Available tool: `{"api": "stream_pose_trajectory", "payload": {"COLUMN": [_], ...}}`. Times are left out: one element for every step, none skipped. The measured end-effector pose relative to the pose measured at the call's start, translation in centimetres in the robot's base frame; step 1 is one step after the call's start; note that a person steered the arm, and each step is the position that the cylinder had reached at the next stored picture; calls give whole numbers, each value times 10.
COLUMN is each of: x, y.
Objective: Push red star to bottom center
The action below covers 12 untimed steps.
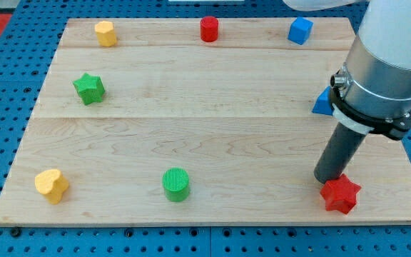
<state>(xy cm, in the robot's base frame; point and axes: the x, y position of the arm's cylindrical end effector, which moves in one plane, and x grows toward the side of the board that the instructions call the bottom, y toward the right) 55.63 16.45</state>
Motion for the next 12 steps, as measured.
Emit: {"api": "stream_pose_trajectory", "payload": {"x": [0,0,0,-9,-40,-44,-4,38,38,31,31,31], "y": [0,0,0,-2,-6,61,113,90,-5,-72,-80,-80]}}
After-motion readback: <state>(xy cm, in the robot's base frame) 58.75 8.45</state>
